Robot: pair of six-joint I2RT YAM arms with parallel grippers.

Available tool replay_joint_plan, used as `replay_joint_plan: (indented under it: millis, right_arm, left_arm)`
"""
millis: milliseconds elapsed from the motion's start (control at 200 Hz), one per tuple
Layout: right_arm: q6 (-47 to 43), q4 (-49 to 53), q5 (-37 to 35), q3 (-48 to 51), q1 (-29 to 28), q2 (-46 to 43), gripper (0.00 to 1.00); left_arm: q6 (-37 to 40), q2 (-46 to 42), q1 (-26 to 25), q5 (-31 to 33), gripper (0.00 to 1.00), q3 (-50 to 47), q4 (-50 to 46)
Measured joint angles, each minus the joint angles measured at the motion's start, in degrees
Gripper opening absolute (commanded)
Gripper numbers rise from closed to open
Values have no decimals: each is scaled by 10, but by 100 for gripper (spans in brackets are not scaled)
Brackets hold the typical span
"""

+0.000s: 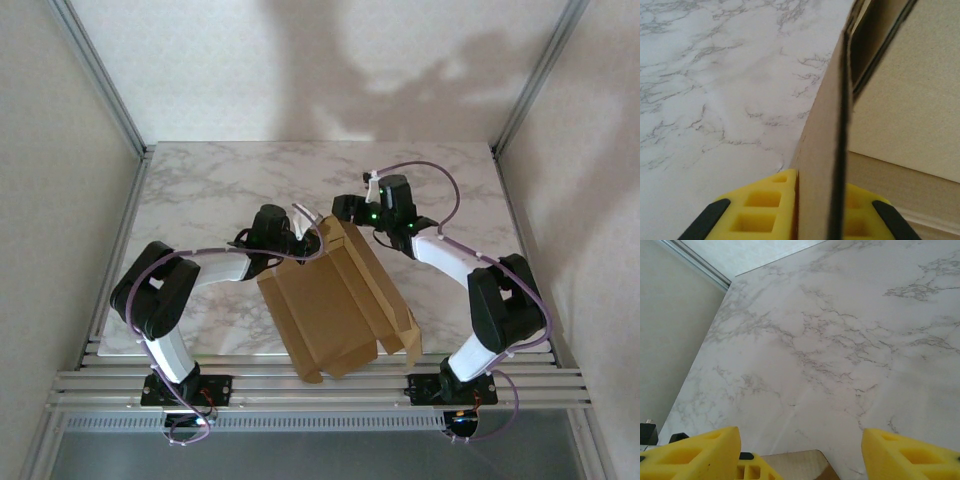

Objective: Fold the paper box

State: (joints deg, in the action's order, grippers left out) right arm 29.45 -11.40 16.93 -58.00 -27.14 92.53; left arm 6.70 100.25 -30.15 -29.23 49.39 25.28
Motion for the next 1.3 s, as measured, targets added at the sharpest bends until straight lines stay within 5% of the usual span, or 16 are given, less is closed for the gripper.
replay_joint_plan:
  millis: [531,1026,1301]
  right_arm:
    - [0,-38,-38,17,-15,18,68]
    - [-21,-43,-38,20,-16,20,61]
    - [-31,-44,-23,18,-18,23,57]
  left_arm:
    - [0,1,2,-2,12,16,-35]
    - [0,1,5,-6,15,35,-72]
    - [-8,-2,16,-19,39,38,-85]
